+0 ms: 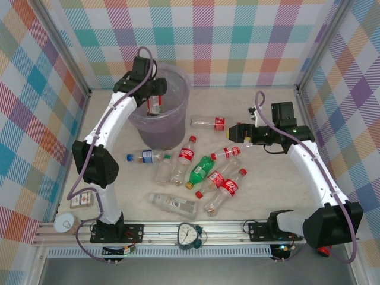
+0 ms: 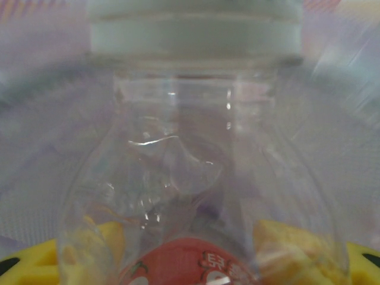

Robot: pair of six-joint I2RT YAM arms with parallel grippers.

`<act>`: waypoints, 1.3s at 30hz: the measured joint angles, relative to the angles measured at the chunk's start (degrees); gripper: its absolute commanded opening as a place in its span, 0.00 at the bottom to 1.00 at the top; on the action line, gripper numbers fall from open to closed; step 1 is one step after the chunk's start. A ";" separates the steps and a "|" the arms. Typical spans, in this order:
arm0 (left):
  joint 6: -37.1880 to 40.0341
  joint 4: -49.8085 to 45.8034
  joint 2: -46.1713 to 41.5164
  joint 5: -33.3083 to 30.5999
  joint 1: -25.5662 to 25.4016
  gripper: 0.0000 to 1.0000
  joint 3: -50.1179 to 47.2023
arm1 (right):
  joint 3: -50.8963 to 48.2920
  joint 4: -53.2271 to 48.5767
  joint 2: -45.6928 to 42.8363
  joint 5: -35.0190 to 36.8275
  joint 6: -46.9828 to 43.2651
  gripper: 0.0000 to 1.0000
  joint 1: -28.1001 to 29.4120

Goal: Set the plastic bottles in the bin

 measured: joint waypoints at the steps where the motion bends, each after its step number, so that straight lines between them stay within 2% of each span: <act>1: 0.35 0.15 0.00 0.02 -0.11 0.00 -1.68 | -0.04 0.02 0.00 0.17 0.00 1.00 0.00; 10: 1.11 2.21 -0.24 0.46 -0.98 0.00 -9.05 | -1.44 0.09 0.00 1.44 0.02 1.00 0.00; 18: 1.09 3.28 -0.81 0.87 -1.09 0.32 -10.21 | -1.66 0.26 0.00 2.14 0.07 1.00 0.00; 23: 1.09 3.28 -0.81 0.87 -1.09 0.48 -10.21 | -2.78 0.48 0.02 2.21 0.48 0.99 0.00; 39: 1.07 3.02 -0.81 0.92 -1.11 0.72 -10.12 | -3.04 0.50 0.02 3.02 0.68 0.99 0.00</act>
